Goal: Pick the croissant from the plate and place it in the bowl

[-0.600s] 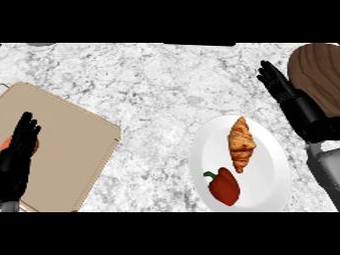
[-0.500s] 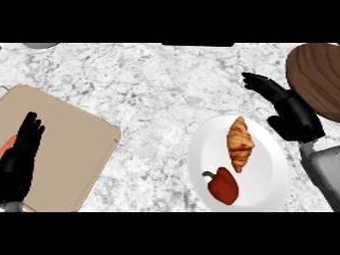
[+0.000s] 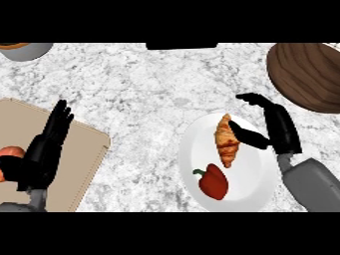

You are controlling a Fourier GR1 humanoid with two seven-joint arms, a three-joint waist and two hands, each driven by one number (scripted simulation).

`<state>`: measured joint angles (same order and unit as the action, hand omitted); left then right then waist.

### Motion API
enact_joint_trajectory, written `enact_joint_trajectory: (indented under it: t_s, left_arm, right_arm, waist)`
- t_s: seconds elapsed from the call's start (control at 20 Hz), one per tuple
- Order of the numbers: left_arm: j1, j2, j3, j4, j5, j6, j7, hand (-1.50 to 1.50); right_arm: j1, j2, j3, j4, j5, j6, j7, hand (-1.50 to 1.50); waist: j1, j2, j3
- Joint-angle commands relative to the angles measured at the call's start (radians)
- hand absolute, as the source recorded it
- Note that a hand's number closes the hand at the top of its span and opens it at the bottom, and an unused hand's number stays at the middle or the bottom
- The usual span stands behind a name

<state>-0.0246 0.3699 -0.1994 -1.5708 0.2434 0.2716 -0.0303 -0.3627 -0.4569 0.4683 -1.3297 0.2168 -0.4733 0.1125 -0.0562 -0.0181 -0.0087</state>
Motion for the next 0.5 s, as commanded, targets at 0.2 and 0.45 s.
enact_joint_trajectory:
  t_s: [0.2, 0.45]
  left_arm:
    - [-0.076, -0.038, -0.042, 0.004, -0.018, 0.003, 0.06, 0.0]
    - [-0.088, -0.067, -0.043, 0.061, -0.04, 0.02, 0.033, 0.0]
  right_arm:
    - [0.097, 0.213, 0.187, -0.126, 0.492, -0.446, 0.144, -1.5]
    - [0.076, 0.25, 0.143, -0.163, 0.824, -0.28, 0.49, -1.5]
  waist:
    - [0.018, 0.005, 0.005]
    - [0.002, 0.002, 0.001]
